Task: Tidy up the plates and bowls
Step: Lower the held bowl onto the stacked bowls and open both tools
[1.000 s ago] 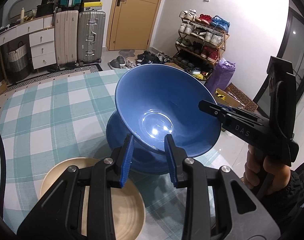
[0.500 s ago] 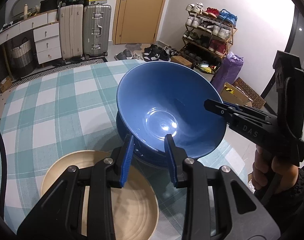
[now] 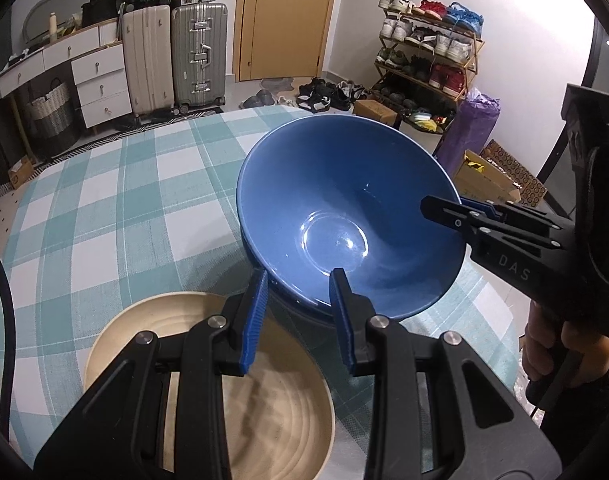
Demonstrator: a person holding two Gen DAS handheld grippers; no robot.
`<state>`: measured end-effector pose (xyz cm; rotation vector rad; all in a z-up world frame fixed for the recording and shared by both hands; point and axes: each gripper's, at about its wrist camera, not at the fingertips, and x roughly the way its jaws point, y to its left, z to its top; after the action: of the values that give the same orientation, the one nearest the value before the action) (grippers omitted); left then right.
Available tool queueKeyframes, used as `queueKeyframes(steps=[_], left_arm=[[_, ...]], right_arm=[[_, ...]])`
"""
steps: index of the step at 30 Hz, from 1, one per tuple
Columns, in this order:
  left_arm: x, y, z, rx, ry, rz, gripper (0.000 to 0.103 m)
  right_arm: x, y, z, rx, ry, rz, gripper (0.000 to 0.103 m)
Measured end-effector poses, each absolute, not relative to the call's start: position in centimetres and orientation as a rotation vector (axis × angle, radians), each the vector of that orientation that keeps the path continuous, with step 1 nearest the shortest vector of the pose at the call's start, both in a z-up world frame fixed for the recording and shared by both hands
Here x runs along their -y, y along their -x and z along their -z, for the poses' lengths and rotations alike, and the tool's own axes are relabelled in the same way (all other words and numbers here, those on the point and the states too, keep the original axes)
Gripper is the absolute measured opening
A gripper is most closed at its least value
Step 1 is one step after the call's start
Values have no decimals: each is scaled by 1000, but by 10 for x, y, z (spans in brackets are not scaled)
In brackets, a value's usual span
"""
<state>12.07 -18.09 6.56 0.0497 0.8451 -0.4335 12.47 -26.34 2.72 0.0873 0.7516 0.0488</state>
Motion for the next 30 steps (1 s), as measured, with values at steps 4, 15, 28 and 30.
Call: queueKeyframes(steps=[4, 15, 28, 30], left_arm=[[185, -121, -62, -833, -86, 408, 29], [192, -128, -50, -831, -144, 368, 29], [209, -124, -44, -820, -185, 424, 28], [207, -125, -45, -822, -169, 423, 28]], right_arm=[[262, -126, -22, -768, -79, -48, 20], [253, -125, -16, -777, -18, -25, 20], [250, -125, -10, -774, 19, -8, 23], [252, -124, -10, -771, 13, -10, 23]])
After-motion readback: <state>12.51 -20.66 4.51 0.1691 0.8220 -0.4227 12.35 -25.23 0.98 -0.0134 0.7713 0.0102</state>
